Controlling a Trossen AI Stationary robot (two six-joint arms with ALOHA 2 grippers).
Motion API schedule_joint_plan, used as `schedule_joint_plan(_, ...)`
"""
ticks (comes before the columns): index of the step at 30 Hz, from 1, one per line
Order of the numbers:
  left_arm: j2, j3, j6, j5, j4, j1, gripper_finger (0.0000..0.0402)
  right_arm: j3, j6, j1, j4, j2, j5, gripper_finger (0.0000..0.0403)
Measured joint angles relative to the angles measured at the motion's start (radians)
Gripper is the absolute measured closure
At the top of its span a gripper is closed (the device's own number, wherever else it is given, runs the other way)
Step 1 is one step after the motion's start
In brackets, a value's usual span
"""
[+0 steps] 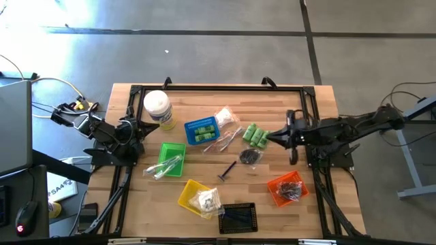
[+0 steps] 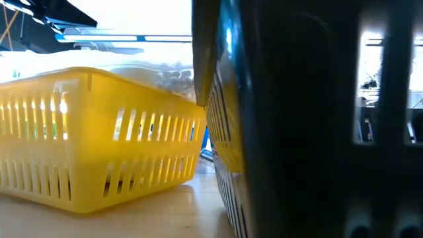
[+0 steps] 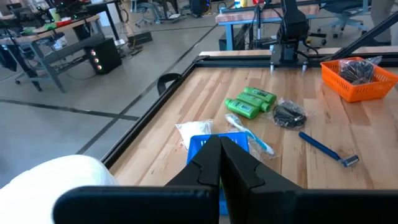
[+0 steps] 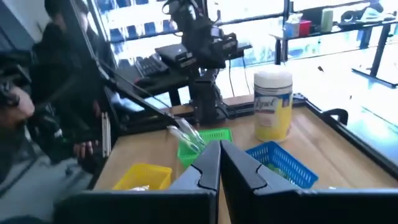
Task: Pick & Place Travel size toiletries
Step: Put the green shampoo into the blue bin
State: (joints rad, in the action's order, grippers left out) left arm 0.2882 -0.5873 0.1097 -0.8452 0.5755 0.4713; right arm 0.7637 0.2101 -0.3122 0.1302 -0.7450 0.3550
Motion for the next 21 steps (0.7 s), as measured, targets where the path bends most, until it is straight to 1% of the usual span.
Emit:
schedule_joint_plan(5,0.000,0.000,0.000,0.000,0.000,0.000,0.0402,-0.194,0.075,0.000,-0.075,0.158,0.022,0.0399)
schedule_joint_plan(10,0.000,0.000,0.001,0.003,-0.005,0.000,0.0402,-0.358,0.119,0.000,-0.156,0.215,0.047,0.0400)
schedule_joint_plan(11,0.000,0.000,0.008,0.019,-0.013,0.000,0.0402,-0.391,0.120,0.000,-0.188,0.226,0.047,0.0400)
schedule_joint_plan(14,0.001,0.000,-0.010,0.103,-0.127,0.000,0.0402,-0.466,0.120,0.008,-0.307,0.241,0.048,0.0400)
schedule_joint_plan(17,0.011,-0.001,-0.092,0.178,-0.243,0.000,0.0402,-0.520,0.128,0.028,-0.328,0.243,0.044,0.0400)
schedule_joint_plan(21,0.071,-0.002,-0.131,0.186,-0.314,0.000,0.0402,-0.575,0.126,0.032,-0.420,0.272,0.036,0.0400)
